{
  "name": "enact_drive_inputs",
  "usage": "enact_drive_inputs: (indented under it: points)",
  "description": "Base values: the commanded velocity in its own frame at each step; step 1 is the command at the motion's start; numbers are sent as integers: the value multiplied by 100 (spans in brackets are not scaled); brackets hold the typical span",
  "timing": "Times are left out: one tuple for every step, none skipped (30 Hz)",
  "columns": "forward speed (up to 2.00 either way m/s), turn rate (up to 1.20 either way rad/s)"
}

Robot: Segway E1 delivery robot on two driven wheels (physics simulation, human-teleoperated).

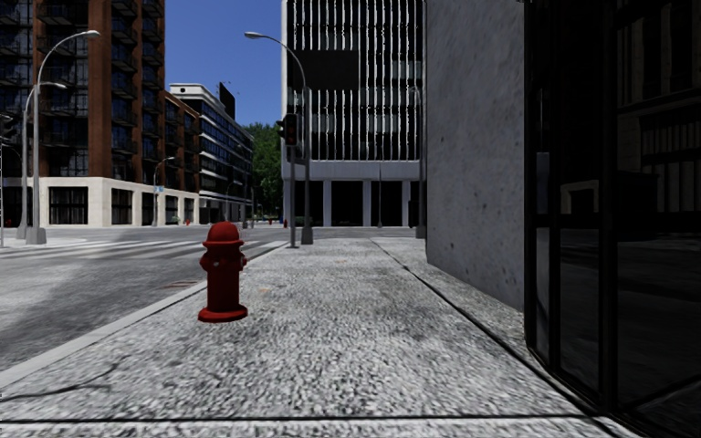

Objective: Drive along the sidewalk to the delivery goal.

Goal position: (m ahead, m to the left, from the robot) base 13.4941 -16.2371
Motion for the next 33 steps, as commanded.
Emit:
enact_drive_inputs:
  points:
    - [200,0]
    - [200,0]
    - [200,0]
    - [200,0]
    - [200,0]
    - [200,0]
    - [200,0]
    - [200,0]
    - [200,0]
    - [200,0]
    - [200,0]
    - [200,0]
    - [200,0]
    - [200,0]
    - [200,0]
    - [200,0]
    - [200,0]
    - [200,0]
    - [200,0]
    - [200,0]
    - [200,0]
    - [200,0]
    - [200,0]
    - [200,0]
    - [200,0]
    - [200,0]
    - [200,0]
    - [200,0]
    - [200,0]
    - [200,0]
    - [200,0]
    - [200,0]
    - [200,0]
